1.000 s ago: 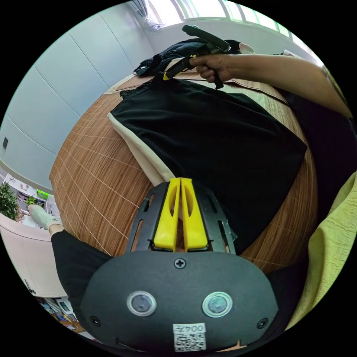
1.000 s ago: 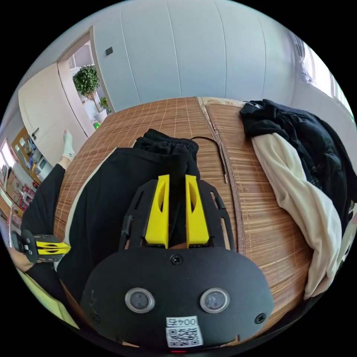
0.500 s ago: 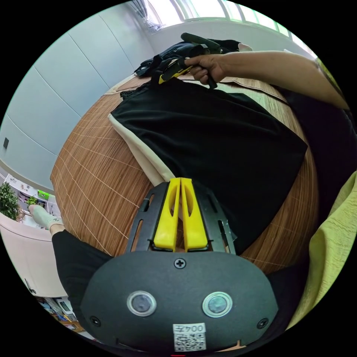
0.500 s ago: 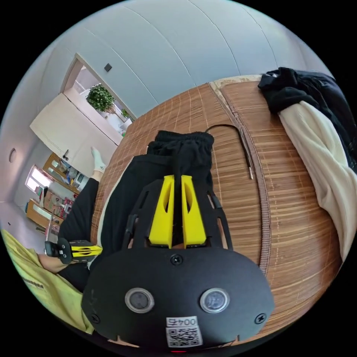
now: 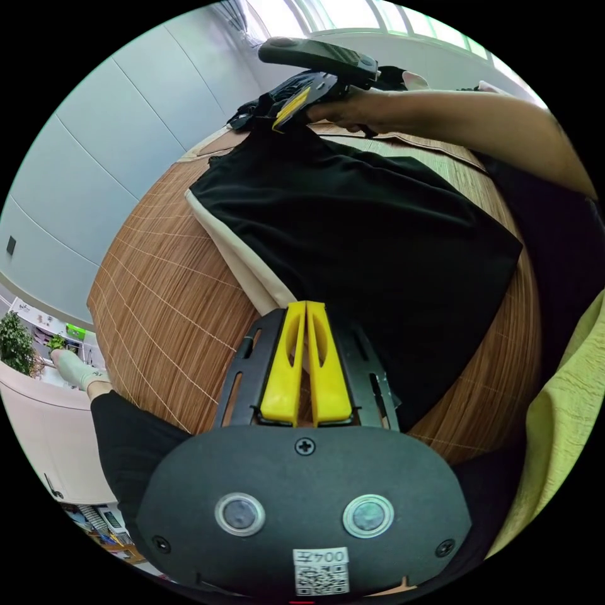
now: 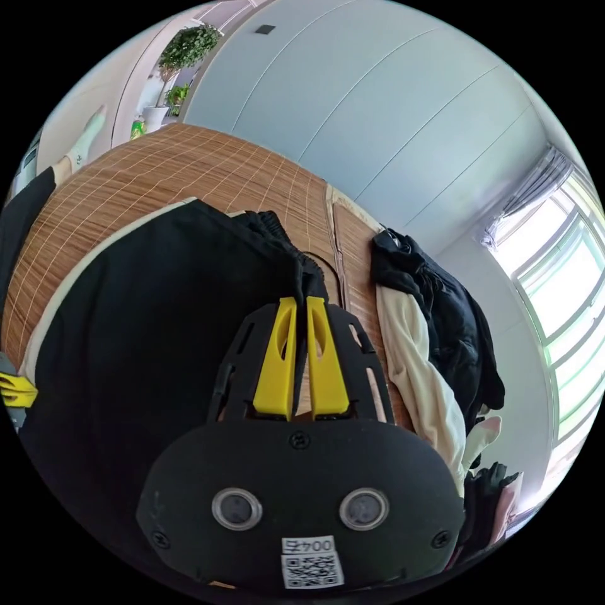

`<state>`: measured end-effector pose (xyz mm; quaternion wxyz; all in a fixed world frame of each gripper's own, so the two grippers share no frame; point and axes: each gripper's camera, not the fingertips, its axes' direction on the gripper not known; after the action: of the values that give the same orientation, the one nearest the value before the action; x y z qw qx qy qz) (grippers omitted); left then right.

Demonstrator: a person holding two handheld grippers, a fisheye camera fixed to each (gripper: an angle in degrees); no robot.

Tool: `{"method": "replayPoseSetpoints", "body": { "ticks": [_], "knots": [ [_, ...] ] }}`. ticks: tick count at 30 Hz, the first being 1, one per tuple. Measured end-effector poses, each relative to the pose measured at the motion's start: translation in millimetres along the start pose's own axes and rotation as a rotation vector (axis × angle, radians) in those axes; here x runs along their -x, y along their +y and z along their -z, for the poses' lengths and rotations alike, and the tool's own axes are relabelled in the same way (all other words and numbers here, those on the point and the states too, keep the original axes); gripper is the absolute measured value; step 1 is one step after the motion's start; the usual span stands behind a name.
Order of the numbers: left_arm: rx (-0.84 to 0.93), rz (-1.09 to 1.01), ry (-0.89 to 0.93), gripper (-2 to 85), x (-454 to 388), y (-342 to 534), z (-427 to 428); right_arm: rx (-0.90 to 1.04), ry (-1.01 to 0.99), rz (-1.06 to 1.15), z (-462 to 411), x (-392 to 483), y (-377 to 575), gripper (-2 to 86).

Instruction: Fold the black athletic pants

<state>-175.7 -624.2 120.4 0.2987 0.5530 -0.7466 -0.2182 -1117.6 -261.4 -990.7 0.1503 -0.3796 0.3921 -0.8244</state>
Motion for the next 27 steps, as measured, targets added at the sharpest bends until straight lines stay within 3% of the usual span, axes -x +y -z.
{"method": "replayPoseSetpoints", "body": {
  "ticks": [7,14,18,21,23,27],
  "knots": [
    [0.000,0.003,0.003,0.1,2.3,-2.4,1.6,-0.106,0.006,-0.016,4.6,5.7,13.3,4.2],
    [-0.001,0.014,0.012,0.2,7.0,-4.7,3.9,-0.037,-0.470,-0.149,-8.0,-76.4,-12.9,1.8],
    [0.000,0.029,0.029,0.2,12.8,-6.6,5.7,-0.100,-0.376,-0.107,37.9,-98.8,-30.3,1.3],
    [0.000,0.034,0.029,0.2,15.4,-7.0,8.1,0.062,-0.384,-0.194,-8.6,-125.6,-36.0,2.7],
    [0.000,0.037,0.031,0.2,17.0,-6.8,9.8,0.203,-0.514,-0.270,-63.3,-140.2,-33.9,4.5],
    [-0.006,0.051,0.045,0.2,23.9,-7.0,13.5,0.227,-0.590,-0.357,-92.6,-158.4,-24.5,8.0]
  ]
}}
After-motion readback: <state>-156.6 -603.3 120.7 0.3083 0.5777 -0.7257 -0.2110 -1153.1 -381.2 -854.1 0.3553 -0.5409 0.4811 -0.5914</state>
